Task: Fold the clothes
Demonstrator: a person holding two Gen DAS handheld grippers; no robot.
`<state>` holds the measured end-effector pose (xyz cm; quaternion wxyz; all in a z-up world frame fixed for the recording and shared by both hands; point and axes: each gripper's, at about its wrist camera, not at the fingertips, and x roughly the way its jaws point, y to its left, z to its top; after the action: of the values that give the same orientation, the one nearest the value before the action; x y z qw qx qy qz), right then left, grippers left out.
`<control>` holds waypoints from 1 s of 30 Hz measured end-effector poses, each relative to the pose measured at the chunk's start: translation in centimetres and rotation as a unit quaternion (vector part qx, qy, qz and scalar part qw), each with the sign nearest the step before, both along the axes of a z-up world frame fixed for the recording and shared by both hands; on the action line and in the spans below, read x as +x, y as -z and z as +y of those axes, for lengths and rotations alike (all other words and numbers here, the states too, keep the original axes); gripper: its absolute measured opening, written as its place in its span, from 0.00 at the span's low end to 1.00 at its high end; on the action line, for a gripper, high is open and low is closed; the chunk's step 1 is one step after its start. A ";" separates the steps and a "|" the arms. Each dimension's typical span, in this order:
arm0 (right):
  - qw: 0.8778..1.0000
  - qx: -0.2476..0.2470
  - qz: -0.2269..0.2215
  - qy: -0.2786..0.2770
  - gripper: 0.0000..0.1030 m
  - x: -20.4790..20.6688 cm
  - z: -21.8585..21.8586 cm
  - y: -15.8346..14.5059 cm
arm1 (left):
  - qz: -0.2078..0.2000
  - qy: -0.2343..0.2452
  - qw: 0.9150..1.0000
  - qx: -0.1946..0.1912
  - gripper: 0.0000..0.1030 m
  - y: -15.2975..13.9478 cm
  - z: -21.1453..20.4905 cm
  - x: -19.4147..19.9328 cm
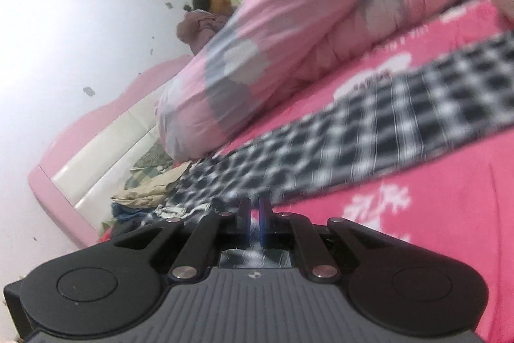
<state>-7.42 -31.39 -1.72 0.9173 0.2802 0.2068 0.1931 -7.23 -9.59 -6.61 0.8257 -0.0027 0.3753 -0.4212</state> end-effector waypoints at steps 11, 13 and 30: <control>0.979 0.087 -0.005 0.182 0.09 -15.6 -9.2 2.5 | -0.014 0.033 0.998 0.051 0.10 0.9 -6.0 3.0; 0.975 0.088 0.005 0.202 0.09 -17.2 -9.5 3.1 | 0.027 0.000 1.000 -0.014 0.08 -0.2 -3.5 5.0; 0.990 0.092 0.050 0.096 0.41 -9.0 -5.1 4.7 | 0.187 -0.246 0.921 -0.236 0.58 0.6 15.8 11.8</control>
<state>-16.45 -36.53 -6.44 0.8903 0.3914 0.2059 0.1084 4.56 6.22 -7.25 0.7936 -0.3684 0.3998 -0.2732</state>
